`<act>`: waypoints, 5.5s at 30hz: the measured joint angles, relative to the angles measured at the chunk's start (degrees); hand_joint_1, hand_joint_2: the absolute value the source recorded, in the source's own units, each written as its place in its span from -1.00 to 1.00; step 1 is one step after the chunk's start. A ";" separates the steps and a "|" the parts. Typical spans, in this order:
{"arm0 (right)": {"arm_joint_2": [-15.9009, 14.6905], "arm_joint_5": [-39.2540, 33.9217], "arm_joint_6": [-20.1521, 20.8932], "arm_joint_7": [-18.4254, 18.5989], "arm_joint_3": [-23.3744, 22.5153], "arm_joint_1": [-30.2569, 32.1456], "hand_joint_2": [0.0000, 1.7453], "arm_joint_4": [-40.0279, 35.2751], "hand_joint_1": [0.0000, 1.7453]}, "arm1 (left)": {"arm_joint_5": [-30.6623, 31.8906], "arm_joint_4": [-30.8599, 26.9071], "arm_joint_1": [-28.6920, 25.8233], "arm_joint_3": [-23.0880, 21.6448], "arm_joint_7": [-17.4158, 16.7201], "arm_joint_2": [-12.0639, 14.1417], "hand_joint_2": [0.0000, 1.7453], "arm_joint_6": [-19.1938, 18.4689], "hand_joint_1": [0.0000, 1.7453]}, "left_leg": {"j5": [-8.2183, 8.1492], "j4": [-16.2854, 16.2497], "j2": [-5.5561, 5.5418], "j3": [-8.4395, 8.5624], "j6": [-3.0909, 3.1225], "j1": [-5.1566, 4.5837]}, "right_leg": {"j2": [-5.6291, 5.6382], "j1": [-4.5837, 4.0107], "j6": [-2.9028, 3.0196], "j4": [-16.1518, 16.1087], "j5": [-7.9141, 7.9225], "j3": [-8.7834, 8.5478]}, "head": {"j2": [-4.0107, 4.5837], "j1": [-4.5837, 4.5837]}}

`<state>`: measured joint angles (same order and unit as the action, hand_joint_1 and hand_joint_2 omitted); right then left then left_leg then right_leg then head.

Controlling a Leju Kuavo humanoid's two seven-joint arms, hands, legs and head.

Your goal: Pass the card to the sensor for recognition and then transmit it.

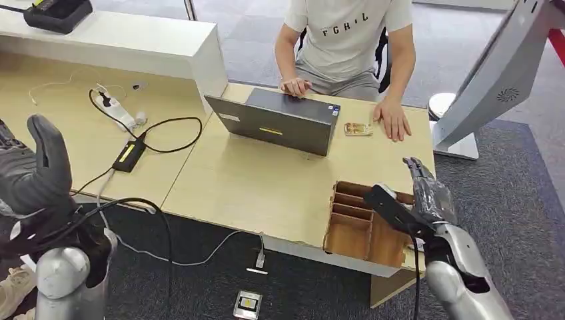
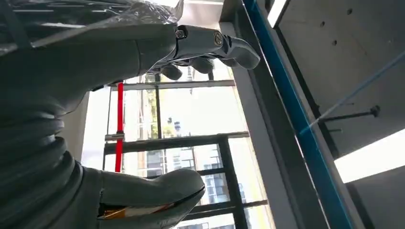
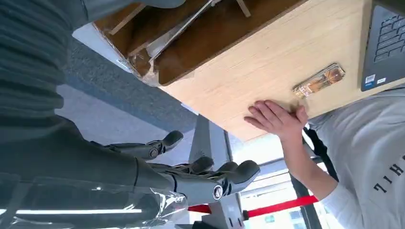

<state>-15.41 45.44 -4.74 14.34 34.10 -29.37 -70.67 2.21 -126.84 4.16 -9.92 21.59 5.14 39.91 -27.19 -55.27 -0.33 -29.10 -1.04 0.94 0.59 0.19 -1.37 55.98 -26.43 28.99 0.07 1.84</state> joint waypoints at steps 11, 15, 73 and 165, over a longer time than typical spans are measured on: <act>-0.09 0.02 -0.92 1.07 -0.85 -0.29 1.00 4.99 -1.00 | -0.44 -0.42 -0.18 0.00 0.04 -0.20 1.00 0.00 -1.00 | 0.00 0.00 0.00 0.01 0.00 0.00 | 0.00 0.00 0.00 0.00 0.00 0.01 | 0.00 0.00; -0.11 0.11 -1.01 1.07 -0.98 -0.30 1.00 6.24 1.00 | -0.41 -0.46 -0.14 0.02 -0.13 -0.22 1.00 0.00 -1.00 | 0.00 0.00 0.00 0.01 0.00 0.00 | 0.00 0.00 0.00 0.00 0.00 0.01 | 0.00 0.02; -0.07 -0.22 -2.89 0.63 -2.58 -1.72 1.00 7.88 -1.00 | 0.11 -1.53 -0.74 1.05 -2.21 -0.20 1.00 0.00 -1.00 | 0.00 -0.02 0.00 0.06 0.00 0.00 | 0.01 0.00 0.00 0.00 0.00 -0.01 | 0.00 0.00; 0.46 -3.56 -0.77 -1.31 -2.32 3.47 1.00 0.82 -0.84 | -1.77 -0.72 1.09 1.25 -0.26 -0.24 1.00 0.00 -1.00 | 0.00 -0.01 0.01 0.02 0.00 0.00 | 0.01 0.00 0.00 -0.01 0.00 0.02 | 0.00 0.00</act>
<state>-14.95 41.88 -5.51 13.03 31.78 -25.90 -69.85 0.44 -127.56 5.25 -8.68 21.33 4.90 39.91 -27.19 -55.28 -0.32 -29.07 -1.04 0.94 0.61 0.19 -1.37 55.98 -26.43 29.01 0.07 1.84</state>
